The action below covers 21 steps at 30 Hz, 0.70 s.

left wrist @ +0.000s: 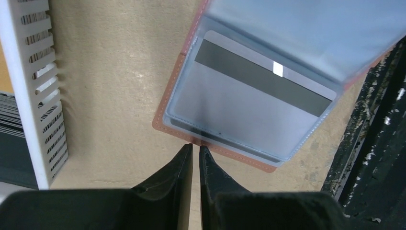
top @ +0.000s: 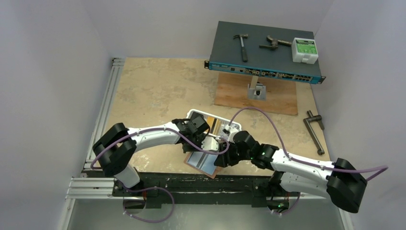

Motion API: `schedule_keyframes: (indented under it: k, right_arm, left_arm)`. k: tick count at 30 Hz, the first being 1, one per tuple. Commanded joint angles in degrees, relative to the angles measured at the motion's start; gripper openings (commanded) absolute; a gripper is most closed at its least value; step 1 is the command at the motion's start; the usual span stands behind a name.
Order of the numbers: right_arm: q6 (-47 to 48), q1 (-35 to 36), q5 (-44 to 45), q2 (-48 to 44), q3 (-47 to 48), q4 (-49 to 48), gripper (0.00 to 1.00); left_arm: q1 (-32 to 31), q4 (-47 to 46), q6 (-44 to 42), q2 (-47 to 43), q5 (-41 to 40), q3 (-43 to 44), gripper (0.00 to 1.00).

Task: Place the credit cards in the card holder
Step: Pick up the card holder from the corner of the board.

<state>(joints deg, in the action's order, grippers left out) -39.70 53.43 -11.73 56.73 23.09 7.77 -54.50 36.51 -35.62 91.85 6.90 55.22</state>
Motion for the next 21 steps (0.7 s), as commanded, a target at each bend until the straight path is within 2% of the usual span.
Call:
schedule_keyframes:
  k: [1, 8, 21]
  right_arm:
    - [0.63, 0.10, -2.18, 4.58, -2.68, -8.91, 0.42]
    - [1.23, 0.09, -3.92, 8.47, -3.49, -13.96, 0.42]
    - [-7.56, 0.08, -7.83, -0.46, -13.27, -22.47, 0.32]
  left_arm:
    - [-0.52, -2.48, -0.72, 0.46, 0.66, 0.44, 0.09]
    - [-0.69, -3.73, -1.04, 1.72, -0.29, -0.32, 0.09]
    - [0.79, -1.66, 1.05, 0.06, 0.50, 0.92, 0.09]
